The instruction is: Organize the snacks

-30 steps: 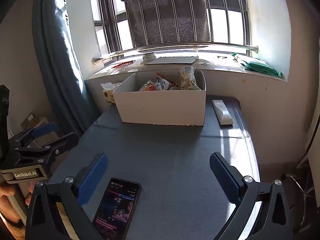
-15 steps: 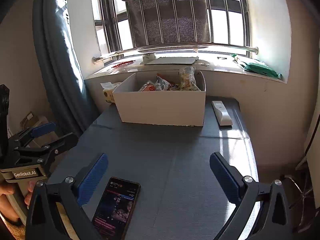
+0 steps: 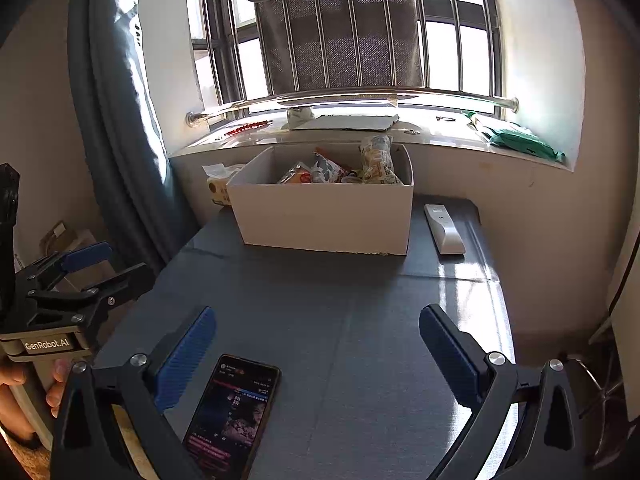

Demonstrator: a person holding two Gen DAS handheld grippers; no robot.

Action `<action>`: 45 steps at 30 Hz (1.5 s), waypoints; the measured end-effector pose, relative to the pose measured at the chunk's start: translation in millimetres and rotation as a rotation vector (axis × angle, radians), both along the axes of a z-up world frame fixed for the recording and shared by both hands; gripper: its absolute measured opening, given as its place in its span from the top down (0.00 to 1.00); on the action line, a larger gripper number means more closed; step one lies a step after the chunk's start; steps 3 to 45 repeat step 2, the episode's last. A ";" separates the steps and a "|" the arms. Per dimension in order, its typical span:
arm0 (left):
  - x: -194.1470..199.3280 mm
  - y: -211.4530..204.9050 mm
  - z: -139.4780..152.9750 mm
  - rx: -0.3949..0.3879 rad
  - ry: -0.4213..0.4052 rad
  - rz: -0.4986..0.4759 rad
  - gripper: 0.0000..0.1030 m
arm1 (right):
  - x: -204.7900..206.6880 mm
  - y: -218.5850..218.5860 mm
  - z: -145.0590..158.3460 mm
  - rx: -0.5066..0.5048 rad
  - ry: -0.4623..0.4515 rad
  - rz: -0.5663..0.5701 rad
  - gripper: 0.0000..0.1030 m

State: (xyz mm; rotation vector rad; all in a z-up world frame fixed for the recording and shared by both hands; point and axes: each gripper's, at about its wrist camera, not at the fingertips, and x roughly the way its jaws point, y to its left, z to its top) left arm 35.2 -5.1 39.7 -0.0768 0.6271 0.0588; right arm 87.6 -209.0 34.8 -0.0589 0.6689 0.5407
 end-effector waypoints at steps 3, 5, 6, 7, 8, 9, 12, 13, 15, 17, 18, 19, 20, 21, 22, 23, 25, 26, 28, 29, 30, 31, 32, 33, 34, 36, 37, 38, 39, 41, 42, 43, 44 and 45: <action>-0.7 0.0 1.2 -0.001 -0.003 -0.001 0.00 | 0.3 0.1 0.2 -0.001 0.001 0.000 0.00; -0.7 0.0 1.2 -0.001 -0.003 -0.001 0.00 | 0.3 0.1 0.2 -0.001 0.001 0.000 0.00; -0.7 0.0 1.2 -0.001 -0.003 -0.001 0.00 | 0.3 0.1 0.2 -0.001 0.001 0.000 0.00; -0.7 0.0 1.2 -0.001 -0.003 -0.001 0.00 | 0.3 0.1 0.2 -0.001 0.001 0.000 0.00; -0.7 0.0 1.2 -0.001 -0.003 -0.001 0.00 | 0.3 0.1 0.2 -0.001 0.001 0.000 0.00; -0.7 0.0 1.2 -0.001 -0.003 -0.001 0.00 | 0.3 0.1 0.2 -0.001 0.001 0.000 0.00; -0.7 0.0 1.2 -0.001 -0.003 -0.001 0.00 | 0.3 0.1 0.2 -0.001 0.001 0.000 0.00; -0.7 0.0 1.2 -0.001 -0.003 -0.001 0.00 | 0.3 0.1 0.2 -0.001 0.001 0.000 0.00; -0.7 0.0 1.2 -0.001 -0.003 -0.001 0.00 | 0.3 0.1 0.2 -0.001 0.001 0.000 0.00; -0.7 0.0 1.2 -0.001 -0.003 -0.001 0.00 | 0.3 0.1 0.2 -0.001 0.001 0.000 0.00; -0.7 0.0 1.2 -0.001 -0.003 -0.001 0.00 | 0.3 0.1 0.2 -0.001 0.001 0.000 0.00; -0.7 0.0 1.2 -0.001 -0.003 -0.001 0.00 | 0.3 0.1 0.2 -0.001 0.001 0.000 0.00; -0.7 0.0 1.2 -0.001 -0.003 -0.001 0.00 | 0.3 0.1 0.2 -0.001 0.001 0.000 0.00; -0.7 0.0 1.2 -0.001 -0.003 -0.001 0.00 | 0.3 0.1 0.2 -0.001 0.001 0.000 0.00; -0.7 0.0 1.2 -0.001 -0.003 -0.001 0.00 | 0.3 0.1 0.2 -0.001 0.001 0.000 0.00; -0.7 0.0 1.2 -0.001 -0.003 -0.001 0.00 | 0.3 0.1 0.2 -0.001 0.001 0.000 0.00; -0.7 0.0 1.2 -0.001 -0.003 -0.001 0.00 | 0.3 0.1 0.2 -0.001 0.001 0.000 0.00; -0.7 0.0 1.2 -0.001 -0.003 -0.001 0.00 | 0.3 0.1 0.2 -0.001 0.001 0.000 0.00; -0.7 0.0 1.2 -0.001 -0.003 -0.001 0.00 | 0.3 0.1 0.2 -0.001 0.001 0.000 0.00; -0.7 0.0 1.2 -0.001 -0.003 -0.001 0.00 | 0.3 0.1 0.2 -0.001 0.001 0.000 0.00; -0.7 0.0 1.2 -0.001 -0.003 -0.001 0.00 | 0.3 0.1 0.2 -0.001 0.001 0.000 0.00; -0.7 0.0 1.2 -0.001 -0.003 -0.001 0.00 | 0.3 0.1 0.2 -0.001 0.001 0.000 0.00; -0.7 0.0 1.2 -0.001 -0.003 -0.001 0.00 | 0.3 0.1 0.2 -0.001 0.001 0.000 0.00; -0.7 0.0 1.2 -0.001 -0.003 -0.001 0.00 | 0.3 0.1 0.2 -0.001 0.001 0.000 0.00; -0.7 0.0 1.2 -0.001 -0.003 -0.001 0.00 | 0.3 0.1 0.2 -0.001 0.001 0.000 0.00; -0.7 0.0 1.2 -0.001 -0.003 -0.001 0.00 | 0.3 0.1 0.2 -0.001 0.001 0.000 0.00; -0.7 0.0 1.2 -0.001 -0.003 -0.001 0.00 | 0.3 0.1 0.2 -0.001 0.001 0.000 0.00; -0.7 0.0 1.2 -0.001 -0.003 -0.001 0.00 | 0.3 0.1 0.2 -0.001 0.001 0.000 0.00; -0.7 0.0 1.2 -0.001 -0.003 -0.001 0.00 | 0.3 0.1 0.2 -0.001 0.001 0.000 0.00; -0.7 0.0 1.2 -0.001 -0.003 -0.001 0.00 | 0.3 0.1 0.2 -0.001 0.001 0.000 0.00; -0.7 0.0 1.2 -0.001 -0.003 -0.001 0.00 | 0.3 0.1 0.2 -0.001 0.001 0.000 0.00; -0.7 0.0 1.2 -0.001 -0.003 -0.001 0.00 | 0.3 0.1 0.2 -0.001 0.001 0.000 0.00; -0.7 0.0 1.2 -0.001 -0.003 -0.001 0.00 | 0.3 0.1 0.2 -0.001 0.001 0.000 0.00; -0.7 0.0 1.2 -0.001 -0.003 -0.001 0.00 | 0.3 0.1 0.2 -0.001 0.001 0.000 0.00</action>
